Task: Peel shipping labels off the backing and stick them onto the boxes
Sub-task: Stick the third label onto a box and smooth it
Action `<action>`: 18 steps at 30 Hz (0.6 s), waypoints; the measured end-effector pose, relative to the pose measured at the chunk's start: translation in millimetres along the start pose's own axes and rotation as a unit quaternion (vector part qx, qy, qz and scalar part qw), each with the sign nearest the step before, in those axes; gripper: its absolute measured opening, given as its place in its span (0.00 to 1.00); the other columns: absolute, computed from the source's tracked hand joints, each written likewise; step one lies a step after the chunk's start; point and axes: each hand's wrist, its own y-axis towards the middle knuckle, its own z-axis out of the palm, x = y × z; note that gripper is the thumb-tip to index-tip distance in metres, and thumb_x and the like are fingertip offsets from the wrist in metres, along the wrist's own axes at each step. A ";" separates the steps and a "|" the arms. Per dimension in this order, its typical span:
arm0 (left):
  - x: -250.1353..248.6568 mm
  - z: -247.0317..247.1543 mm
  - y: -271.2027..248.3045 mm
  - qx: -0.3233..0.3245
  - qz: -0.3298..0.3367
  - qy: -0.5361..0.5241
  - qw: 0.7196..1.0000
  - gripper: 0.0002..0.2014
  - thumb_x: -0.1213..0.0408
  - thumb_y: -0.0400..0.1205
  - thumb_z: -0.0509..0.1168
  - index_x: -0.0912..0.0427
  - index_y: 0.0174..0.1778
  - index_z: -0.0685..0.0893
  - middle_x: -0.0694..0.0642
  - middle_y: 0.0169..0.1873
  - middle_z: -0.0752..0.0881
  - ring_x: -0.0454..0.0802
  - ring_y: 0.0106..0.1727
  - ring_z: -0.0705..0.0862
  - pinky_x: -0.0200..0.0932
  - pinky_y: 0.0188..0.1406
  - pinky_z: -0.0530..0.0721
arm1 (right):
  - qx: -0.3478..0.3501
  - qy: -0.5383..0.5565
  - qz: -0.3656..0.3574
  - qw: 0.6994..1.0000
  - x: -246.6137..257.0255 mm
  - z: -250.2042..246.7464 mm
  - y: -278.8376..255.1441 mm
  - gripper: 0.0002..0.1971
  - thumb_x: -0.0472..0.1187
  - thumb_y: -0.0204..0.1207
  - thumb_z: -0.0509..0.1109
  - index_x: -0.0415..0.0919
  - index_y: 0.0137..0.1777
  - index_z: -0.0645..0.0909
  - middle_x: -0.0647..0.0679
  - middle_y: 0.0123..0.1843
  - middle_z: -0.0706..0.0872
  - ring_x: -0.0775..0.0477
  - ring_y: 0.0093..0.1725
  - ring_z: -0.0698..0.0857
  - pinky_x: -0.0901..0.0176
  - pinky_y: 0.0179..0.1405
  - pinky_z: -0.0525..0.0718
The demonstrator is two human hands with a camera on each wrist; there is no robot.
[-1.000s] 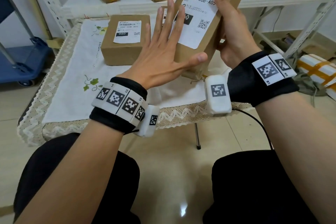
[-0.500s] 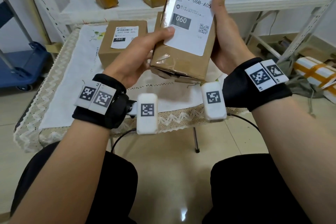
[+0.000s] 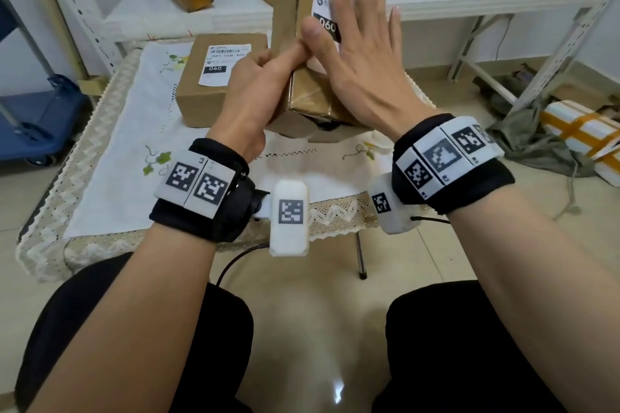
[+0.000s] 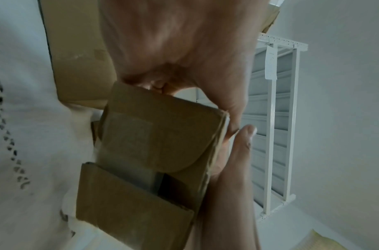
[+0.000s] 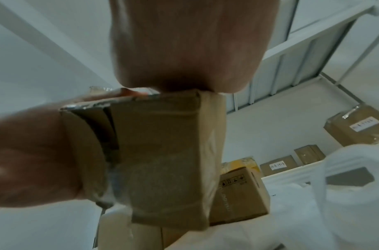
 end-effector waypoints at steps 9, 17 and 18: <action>-9.4 -9.3 -2.5 -0.044 0.023 -0.030 0.998 0.24 0.46 0.77 0.76 0.60 0.62 0.90 0.52 0.47 0.94 0.53 0.50 0.94 0.54 0.49 0.91 | 0.030 0.006 -0.022 0.999 -0.7 1.1 -8.4 0.42 0.66 0.87 0.45 0.45 0.92 0.37 0.42 0.92 0.32 0.39 0.91 0.33 0.28 0.87 0.33; -11.5 -16.1 -0.3 -0.067 0.046 -0.030 0.996 0.28 0.47 0.75 0.77 0.61 0.66 0.86 0.54 0.51 0.94 0.50 0.48 0.94 0.47 0.38 0.91 | -0.002 0.042 0.037 0.998 -15.1 -9.4 -7.3 0.49 0.77 0.81 0.39 0.44 0.92 0.35 0.41 0.92 0.31 0.38 0.91 0.33 0.31 0.87 0.31; -10.3 -15.3 0.2 -0.071 0.050 -0.022 0.996 0.28 0.48 0.75 0.78 0.61 0.66 0.86 0.50 0.48 0.95 0.47 0.46 0.94 0.44 0.39 0.90 | -0.013 0.049 0.033 0.998 -10.6 -11.0 -4.8 0.50 0.76 0.78 0.38 0.43 0.92 0.36 0.41 0.92 0.31 0.38 0.91 0.34 0.31 0.87 0.31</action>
